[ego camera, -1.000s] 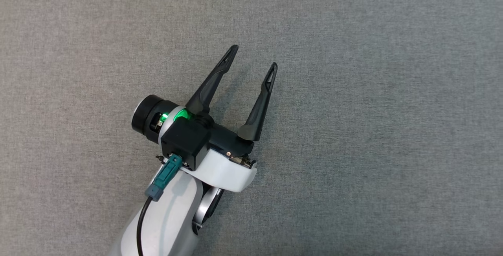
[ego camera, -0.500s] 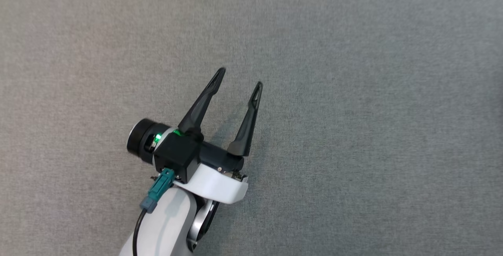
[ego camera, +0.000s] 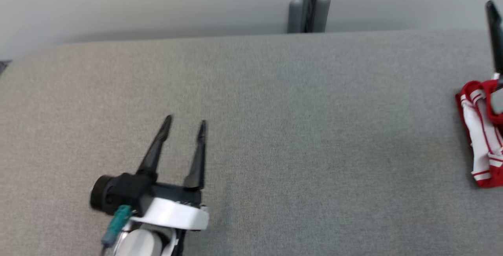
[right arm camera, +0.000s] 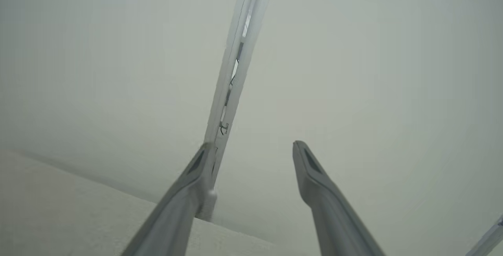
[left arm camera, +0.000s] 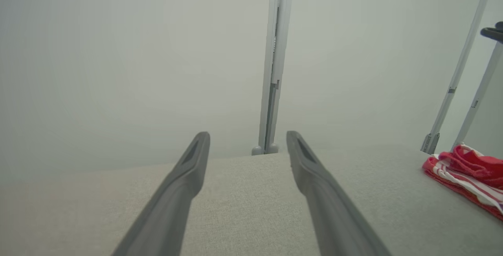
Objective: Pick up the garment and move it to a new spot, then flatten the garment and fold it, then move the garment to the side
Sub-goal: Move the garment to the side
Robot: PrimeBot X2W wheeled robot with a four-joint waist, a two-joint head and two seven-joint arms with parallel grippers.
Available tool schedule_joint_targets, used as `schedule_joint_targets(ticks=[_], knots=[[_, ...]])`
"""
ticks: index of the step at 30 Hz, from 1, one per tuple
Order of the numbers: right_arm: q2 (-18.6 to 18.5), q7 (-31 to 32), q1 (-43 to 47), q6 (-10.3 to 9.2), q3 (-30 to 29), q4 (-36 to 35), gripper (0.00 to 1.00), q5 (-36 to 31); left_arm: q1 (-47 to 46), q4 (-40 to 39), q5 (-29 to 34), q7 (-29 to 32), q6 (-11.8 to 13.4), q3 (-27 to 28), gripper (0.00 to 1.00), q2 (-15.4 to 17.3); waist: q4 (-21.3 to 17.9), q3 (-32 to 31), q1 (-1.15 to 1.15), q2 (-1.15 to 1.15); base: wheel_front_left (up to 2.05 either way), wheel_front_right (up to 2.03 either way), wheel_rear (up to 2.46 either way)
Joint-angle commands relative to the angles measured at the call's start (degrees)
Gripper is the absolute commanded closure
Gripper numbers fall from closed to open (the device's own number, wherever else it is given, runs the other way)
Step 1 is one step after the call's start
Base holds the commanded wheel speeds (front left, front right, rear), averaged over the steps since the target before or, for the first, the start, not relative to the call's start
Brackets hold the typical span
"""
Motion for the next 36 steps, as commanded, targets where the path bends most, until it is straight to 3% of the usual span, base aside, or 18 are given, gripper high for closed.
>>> schedule_joint_targets(ticks=[1, 10, 19, 25, 36], knots=[[0.77, -0.98, 1.45, -0.01, -0.95, -0.48, 0.0, 0.45, 0.88, -0.42, -0.68, 0.0, 0.36, 1.15, 0.0, 0.32, -0.32, -2.55, 0.0, 0.0, 0.0, 0.0, 0.0], [11.4, -4.25, 12.69, -0.01, -3.58, -4.15, 0.0, -1.53, 6.23, -0.16, -1.36, 0.0, 0.64, 5.47, 0.0, 0.28, 0.69, -6.56, 0.0, 0.0, 0.0, 0.0, 0.0], [20.06, -4.64, 22.15, -0.01, -5.5, -6.89, 0.0, -9.33, 9.33, -0.44, -1.54, 0.0, 1.14, 5.22, 0.0, 0.29, 1.75, -8.76, 0.0, 0.0, 0.0, 0.0, 0.0], [23.68, -4.61, 26.96, -0.01, -7.51, -8.71, 0.0, -12.41, 10.52, -0.04, -0.6, 0.0, 0.55, 5.1, 0.0, 0.3, 2.23, -9.17, 0.0, 0.0, 0.0, 0.0, 0.0], [24.96, -4.62, 28.41, -0.01, -8.7, -9.2, 0.0, -14.06, 10.59, -0.35, -0.12, 0.0, -0.06, 5.38, 0.0, 0.3, 2.18, -8.97, 0.0, 0.0, 0.0, 0.0, 0.0]])
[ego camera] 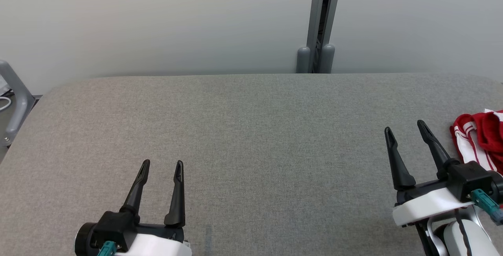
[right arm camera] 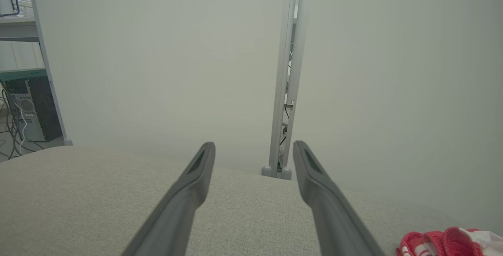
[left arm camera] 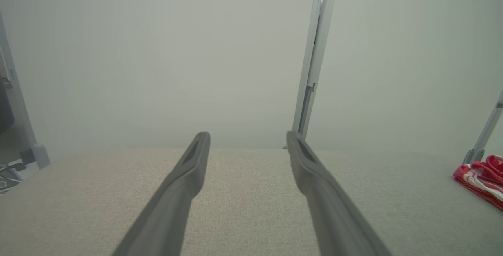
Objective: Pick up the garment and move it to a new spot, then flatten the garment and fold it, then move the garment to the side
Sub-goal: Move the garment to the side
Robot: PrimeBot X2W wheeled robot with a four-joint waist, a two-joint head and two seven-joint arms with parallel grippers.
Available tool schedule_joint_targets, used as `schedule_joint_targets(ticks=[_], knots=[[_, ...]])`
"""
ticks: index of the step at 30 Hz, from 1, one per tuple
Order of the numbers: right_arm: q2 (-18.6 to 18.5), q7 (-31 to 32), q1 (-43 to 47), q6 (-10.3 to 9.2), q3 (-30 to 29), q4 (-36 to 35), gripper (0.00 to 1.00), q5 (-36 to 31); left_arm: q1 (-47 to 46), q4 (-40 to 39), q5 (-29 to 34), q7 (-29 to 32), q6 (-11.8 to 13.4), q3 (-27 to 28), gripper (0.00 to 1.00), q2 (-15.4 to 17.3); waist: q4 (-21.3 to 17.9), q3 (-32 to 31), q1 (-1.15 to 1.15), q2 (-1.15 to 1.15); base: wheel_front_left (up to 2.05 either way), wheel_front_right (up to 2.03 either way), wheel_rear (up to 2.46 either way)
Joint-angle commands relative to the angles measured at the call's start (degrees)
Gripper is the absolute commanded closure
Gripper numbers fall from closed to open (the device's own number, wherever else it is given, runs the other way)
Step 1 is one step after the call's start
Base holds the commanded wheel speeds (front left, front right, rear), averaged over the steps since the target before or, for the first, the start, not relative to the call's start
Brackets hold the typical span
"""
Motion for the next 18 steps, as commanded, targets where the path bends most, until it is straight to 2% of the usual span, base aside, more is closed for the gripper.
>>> schedule_joint_targets(ticks=[1, 18], knots=[[-0.1, -0.28, 0.57, -0.01, -0.16, -0.24, 0.0, -0.25, 0.33, -0.26, 0.17, -0.01, 0.01, 0.1, 0.0, 0.24, -0.02, 0.02, 0.0, 0.0, 0.0, 0.0, 0.0], [-0.68, -0.29, 0.02, -0.01, 1.62, 0.96, 0.0, -0.16, -0.1, -0.04, 0.4, -0.01, -0.22, -0.3, 0.0, 0.24, 0.79, 0.11, 0.0, 0.0, 0.0, 0.0, 0.0]])
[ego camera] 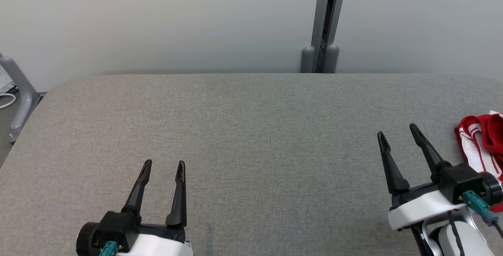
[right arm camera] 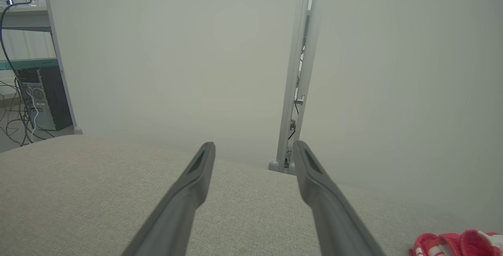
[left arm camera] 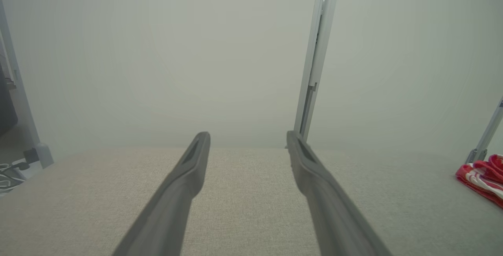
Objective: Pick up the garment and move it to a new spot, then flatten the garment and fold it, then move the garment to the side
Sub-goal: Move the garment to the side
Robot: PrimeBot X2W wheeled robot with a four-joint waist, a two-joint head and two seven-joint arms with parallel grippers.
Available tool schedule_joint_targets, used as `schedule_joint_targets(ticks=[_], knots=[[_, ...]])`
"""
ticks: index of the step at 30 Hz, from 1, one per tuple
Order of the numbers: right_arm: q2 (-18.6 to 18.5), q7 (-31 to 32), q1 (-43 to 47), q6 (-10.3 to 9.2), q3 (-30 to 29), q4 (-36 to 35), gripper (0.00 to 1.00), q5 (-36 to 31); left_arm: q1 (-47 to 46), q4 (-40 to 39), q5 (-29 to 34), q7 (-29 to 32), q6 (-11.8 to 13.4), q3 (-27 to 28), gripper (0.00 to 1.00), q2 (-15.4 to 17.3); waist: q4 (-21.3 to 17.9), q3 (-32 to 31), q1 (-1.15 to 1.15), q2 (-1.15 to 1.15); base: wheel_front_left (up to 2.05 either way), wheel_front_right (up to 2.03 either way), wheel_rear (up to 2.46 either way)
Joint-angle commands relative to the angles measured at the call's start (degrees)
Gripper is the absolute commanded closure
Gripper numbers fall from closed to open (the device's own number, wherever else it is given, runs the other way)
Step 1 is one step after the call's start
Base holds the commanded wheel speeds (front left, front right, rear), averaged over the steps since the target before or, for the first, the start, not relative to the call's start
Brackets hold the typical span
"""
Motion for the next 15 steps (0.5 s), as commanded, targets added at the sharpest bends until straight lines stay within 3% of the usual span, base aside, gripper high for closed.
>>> schedule_joint_targets(ticks=[1, 15], knots=[[-0.38, -0.29, 0.03, -0.01, 0.19, 0.05, 0.0, 0.47, -0.18, 0.1, 0.29, -0.01, -0.23, 0.05, 0.0, 0.23, 0.02, 0.04, 0.0, 0.0, 0.0, 0.0, 0.0], [-0.48, -0.29, -0.19, -0.01, 0.53, 0.43, 0.0, 1.14, -0.82, 1.53, -0.63, -0.01, -0.29, 0.62, 0.0, 0.24, -0.36, 0.14, 0.0, 0.0, 0.0, 0.0, 0.0]])
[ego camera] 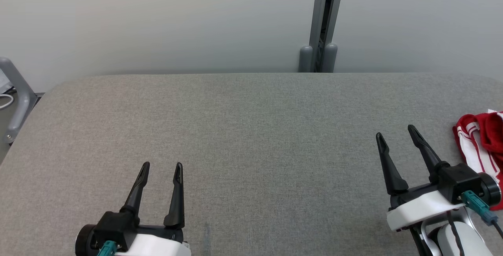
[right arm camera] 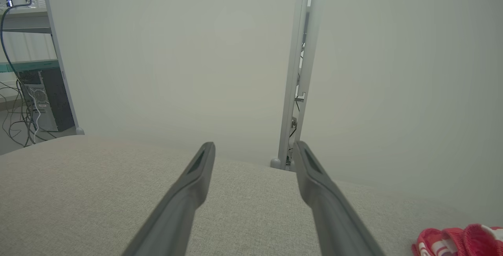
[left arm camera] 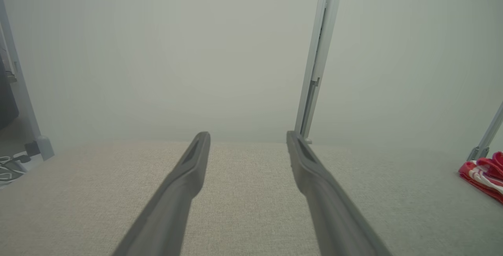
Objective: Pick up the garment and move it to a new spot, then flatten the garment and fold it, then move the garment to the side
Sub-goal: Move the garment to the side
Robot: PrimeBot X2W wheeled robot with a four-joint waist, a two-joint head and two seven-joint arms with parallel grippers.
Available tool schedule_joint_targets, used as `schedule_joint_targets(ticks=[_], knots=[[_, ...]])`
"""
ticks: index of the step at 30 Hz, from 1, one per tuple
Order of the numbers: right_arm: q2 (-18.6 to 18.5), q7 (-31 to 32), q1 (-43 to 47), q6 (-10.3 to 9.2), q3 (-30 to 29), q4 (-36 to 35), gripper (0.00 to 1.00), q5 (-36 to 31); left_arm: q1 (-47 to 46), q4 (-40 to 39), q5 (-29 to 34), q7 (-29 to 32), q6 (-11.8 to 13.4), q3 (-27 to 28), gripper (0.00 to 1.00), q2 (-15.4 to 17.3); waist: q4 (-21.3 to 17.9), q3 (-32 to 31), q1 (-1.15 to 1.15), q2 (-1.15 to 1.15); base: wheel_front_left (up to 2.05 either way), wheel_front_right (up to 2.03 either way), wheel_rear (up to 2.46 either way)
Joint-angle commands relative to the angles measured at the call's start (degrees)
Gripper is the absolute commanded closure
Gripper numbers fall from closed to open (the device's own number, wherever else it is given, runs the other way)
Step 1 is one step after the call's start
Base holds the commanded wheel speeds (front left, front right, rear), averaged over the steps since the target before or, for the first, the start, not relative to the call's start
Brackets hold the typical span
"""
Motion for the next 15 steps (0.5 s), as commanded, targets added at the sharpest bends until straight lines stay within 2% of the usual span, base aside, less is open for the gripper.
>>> schedule_joint_targets(ticks=[1, 5, 10, 15], knots=[[-0.45, -0.29, -0.06, -0.01, -0.1, 0.03, 0.0, 0.2, -0.67, 0.11, -0.11, -0.01, -0.28, 0.24, 0.0, 0.24, -0.05, -0.01, 0.0, 0.0, 0.0, 0.0, 0.0], [-0.53, -0.29, -0.26, -0.01, -0.01, 0.19, 0.0, 0.19, -0.67, 0.43, -0.71, 0.0, -0.23, 0.46, 0.0, 0.23, -0.2, -0.05, 0.0, 0.0, 0.0, 0.0, 0.0], [-0.5, -0.29, -0.32, -0.01, -0.1, 0.2, 0.0, 0.24, -0.71, 1.31, -2.63, -0.01, -1.64, 0.59, 0.0, 0.24, -0.25, -0.13, 0.0, 0.0, 0.0, 0.0, 0.0], [-0.22, -0.29, 0.03, -0.01, -0.4, 0.38, 0.0, 0.19, 0.16, 1.23, -2.08, -0.01, -1.93, 1.5, 0.0, 0.24, -0.21, -0.3, 0.0, 0.0, 0.0, 0.0, 0.0]])
